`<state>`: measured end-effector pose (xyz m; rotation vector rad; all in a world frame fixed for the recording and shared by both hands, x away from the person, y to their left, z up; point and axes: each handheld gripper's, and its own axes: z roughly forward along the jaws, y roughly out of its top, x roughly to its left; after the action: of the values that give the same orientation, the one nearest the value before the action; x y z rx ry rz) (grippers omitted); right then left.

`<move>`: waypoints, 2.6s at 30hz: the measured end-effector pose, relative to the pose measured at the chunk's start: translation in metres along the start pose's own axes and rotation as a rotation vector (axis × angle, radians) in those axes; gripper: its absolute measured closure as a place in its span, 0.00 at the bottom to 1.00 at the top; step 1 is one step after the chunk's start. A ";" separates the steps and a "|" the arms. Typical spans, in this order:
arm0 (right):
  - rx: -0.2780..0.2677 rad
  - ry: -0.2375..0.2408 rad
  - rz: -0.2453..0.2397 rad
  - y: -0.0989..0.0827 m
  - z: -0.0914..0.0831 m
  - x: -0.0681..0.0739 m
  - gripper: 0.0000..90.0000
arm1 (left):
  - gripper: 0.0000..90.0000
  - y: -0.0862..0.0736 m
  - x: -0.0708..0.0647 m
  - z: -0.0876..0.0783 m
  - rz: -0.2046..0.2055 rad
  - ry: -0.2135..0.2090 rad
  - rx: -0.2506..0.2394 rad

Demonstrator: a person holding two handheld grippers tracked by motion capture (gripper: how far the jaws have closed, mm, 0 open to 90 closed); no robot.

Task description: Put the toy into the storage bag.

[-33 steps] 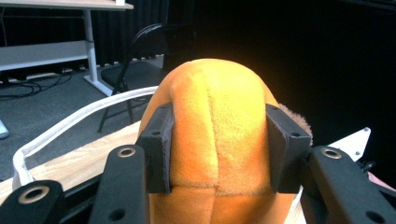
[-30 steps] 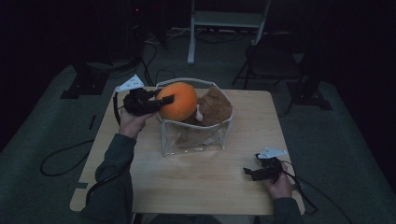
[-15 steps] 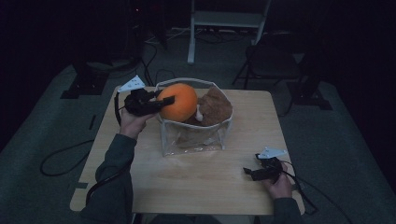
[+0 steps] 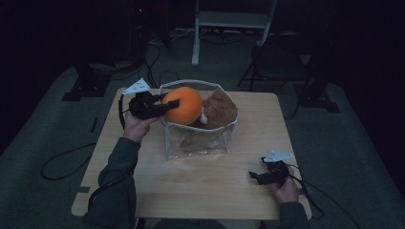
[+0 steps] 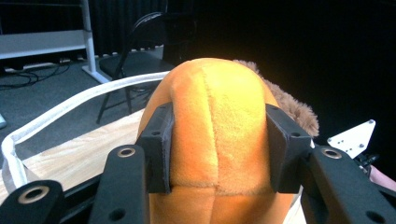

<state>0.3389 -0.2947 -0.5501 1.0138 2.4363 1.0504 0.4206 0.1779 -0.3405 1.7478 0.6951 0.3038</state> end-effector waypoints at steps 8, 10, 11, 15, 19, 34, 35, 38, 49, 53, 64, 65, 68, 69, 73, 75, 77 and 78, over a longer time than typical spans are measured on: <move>0.001 0.000 0.001 0.000 0.000 0.000 0.13 | 0.57 -0.003 0.002 0.001 -0.012 -0.004 0.009; 0.001 0.000 0.001 0.000 0.000 0.000 0.13 | 0.57 -0.003 0.002 0.002 -0.014 -0.004 0.010; 0.001 0.001 0.001 0.000 0.000 0.000 0.13 | 0.57 -0.004 0.002 0.002 -0.015 -0.003 0.010; 0.001 0.001 0.002 0.000 0.000 0.000 0.13 | 0.57 -0.004 0.000 0.004 -0.001 0.008 0.029; 0.001 0.001 0.002 0.000 0.000 0.000 0.13 | 0.57 -0.005 0.000 0.005 -0.001 0.009 0.040; 0.001 0.001 0.001 0.000 0.000 0.000 0.13 | 0.57 -0.010 0.002 0.007 -0.010 0.015 0.049; 0.001 0.001 0.001 0.000 0.000 0.000 0.13 | 0.57 -0.010 0.002 0.007 -0.011 0.015 0.049; 0.000 0.000 0.000 0.000 0.000 0.000 0.13 | 0.57 -0.012 0.002 0.008 -0.015 0.015 0.052; 0.000 0.000 0.001 0.000 0.000 0.000 0.13 | 0.57 -0.018 0.002 0.011 -0.007 0.035 0.088; 0.001 0.001 0.001 0.000 0.000 0.000 0.13 | 0.57 -0.020 0.001 0.014 -0.005 0.043 0.098; 0.001 -0.001 0.001 0.000 0.000 0.000 0.13 | 0.57 -0.022 0.000 0.015 -0.003 0.057 0.124; 0.001 -0.001 0.001 0.000 0.000 0.000 0.13 | 0.57 -0.022 0.000 0.016 -0.004 0.059 0.127; 0.001 -0.001 0.001 0.000 0.000 0.000 0.13 | 0.56 -0.023 0.000 0.016 -0.002 0.064 0.134; 0.001 -0.001 0.001 0.000 0.000 0.000 0.13 | 0.56 -0.023 0.000 0.016 -0.003 0.066 0.136; 0.001 -0.001 0.002 0.000 0.000 0.000 0.13 | 0.56 -0.024 -0.001 0.017 0.002 0.073 0.147; 0.001 -0.001 0.001 0.000 0.000 0.000 0.13 | 0.56 -0.025 -0.001 0.018 0.005 0.076 0.153; 0.001 -0.001 0.001 0.000 0.000 0.000 0.13 | 0.55 -0.025 -0.002 0.019 0.005 0.077 0.158; 0.001 -0.001 0.001 0.000 0.000 0.000 0.13 | 0.55 -0.026 -0.001 0.019 0.004 0.076 0.159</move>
<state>0.3395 -0.2947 -0.5501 1.0159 2.4355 1.0489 0.4224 0.1661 -0.3703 1.8965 0.7893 0.3263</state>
